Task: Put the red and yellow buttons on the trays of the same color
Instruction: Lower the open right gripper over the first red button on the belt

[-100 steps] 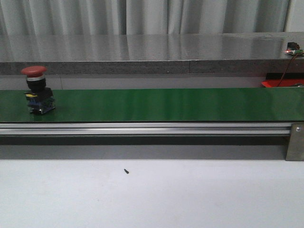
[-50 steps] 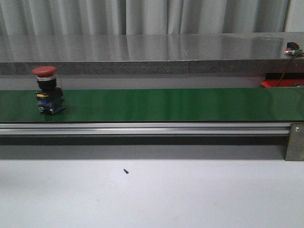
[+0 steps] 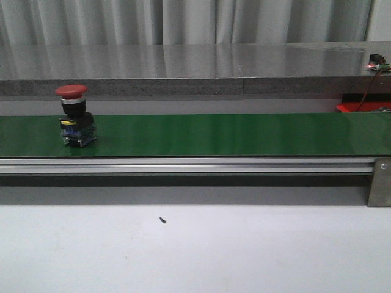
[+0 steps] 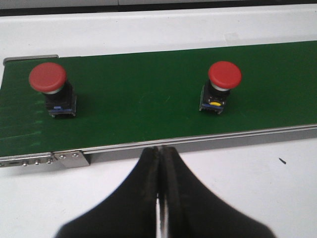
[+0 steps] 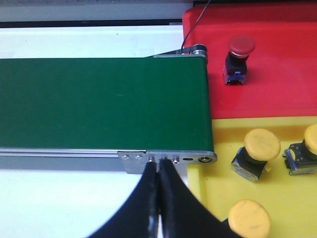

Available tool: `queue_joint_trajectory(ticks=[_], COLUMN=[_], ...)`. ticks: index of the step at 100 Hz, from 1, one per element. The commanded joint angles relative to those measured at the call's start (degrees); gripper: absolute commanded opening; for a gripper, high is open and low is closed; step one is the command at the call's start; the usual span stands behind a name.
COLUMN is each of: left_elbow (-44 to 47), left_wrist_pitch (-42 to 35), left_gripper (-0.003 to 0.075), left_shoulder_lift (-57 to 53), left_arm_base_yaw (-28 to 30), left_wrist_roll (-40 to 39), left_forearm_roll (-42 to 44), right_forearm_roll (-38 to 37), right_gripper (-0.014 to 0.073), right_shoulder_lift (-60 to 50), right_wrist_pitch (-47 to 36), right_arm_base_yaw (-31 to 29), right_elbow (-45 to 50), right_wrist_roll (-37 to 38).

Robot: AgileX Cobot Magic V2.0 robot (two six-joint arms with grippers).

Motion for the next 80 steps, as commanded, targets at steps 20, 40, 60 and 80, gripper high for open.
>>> queue_joint_trajectory(ticks=[20,40,60,80], left_elbow=[9.97,15.15,15.66,15.66], left_wrist_pitch=[-6.88,-7.41,-7.41,-7.41], left_gripper=[-0.0020,-0.0020,-0.0020,-0.0020], left_shoulder_lift=[-14.85,-21.29,-22.36,-22.36], left_arm_base_yaw=[-0.51,-0.51,-0.51,-0.51], left_wrist_roll=[0.35,0.35,0.35,0.35], left_forearm_roll=[-1.03,-1.03,-1.03,-1.03], right_forearm_roll=[-0.07,-0.07,-0.14,-0.50], right_gripper=[-0.0060,-0.0060,-0.0060,-0.0042], right_shoulder_lift=[1.89,8.34,16.09,23.84], right_wrist_pitch=[0.81,6.95,11.63,14.42], right_arm_base_yaw=[2.95,6.40,12.29,18.14], right_elbow=[-5.88,-14.44,-23.73,-32.11], right_wrist_roll=[-0.50,-2.20,-2.39,-2.45])
